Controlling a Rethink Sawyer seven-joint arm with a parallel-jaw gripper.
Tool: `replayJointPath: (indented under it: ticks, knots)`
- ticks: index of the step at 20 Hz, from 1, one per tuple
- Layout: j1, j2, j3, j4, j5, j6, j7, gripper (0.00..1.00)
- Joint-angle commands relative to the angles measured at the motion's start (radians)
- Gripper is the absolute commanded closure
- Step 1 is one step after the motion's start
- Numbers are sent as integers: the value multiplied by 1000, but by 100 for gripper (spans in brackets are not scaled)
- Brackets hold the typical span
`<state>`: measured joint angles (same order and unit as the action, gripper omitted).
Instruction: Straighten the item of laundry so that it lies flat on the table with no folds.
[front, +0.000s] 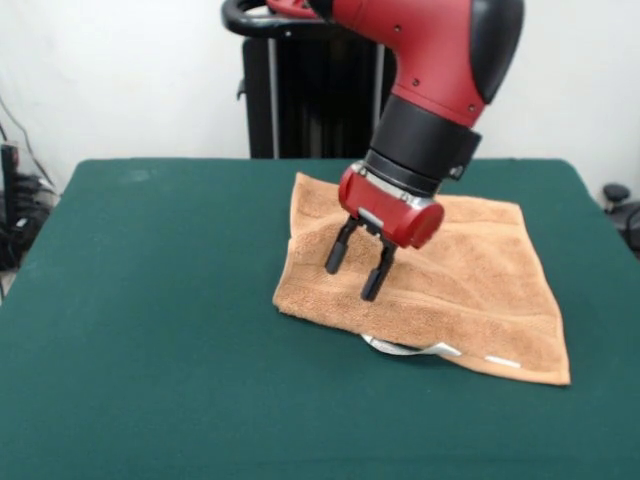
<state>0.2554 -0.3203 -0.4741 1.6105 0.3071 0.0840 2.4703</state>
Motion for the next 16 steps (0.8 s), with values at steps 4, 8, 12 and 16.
replayJointPath:
  ticks: [4, 8, 12, 16]
  knots:
    - [-141, -2, 245, 56, -67, 136, -11, 0]
    - [-137, 2, 235, 66, -80, 108, 19, 0]
    - [-122, 7, 226, 58, -81, 123, 48, 0]
    - [-157, -8, 270, 70, -89, 181, 22, 0]
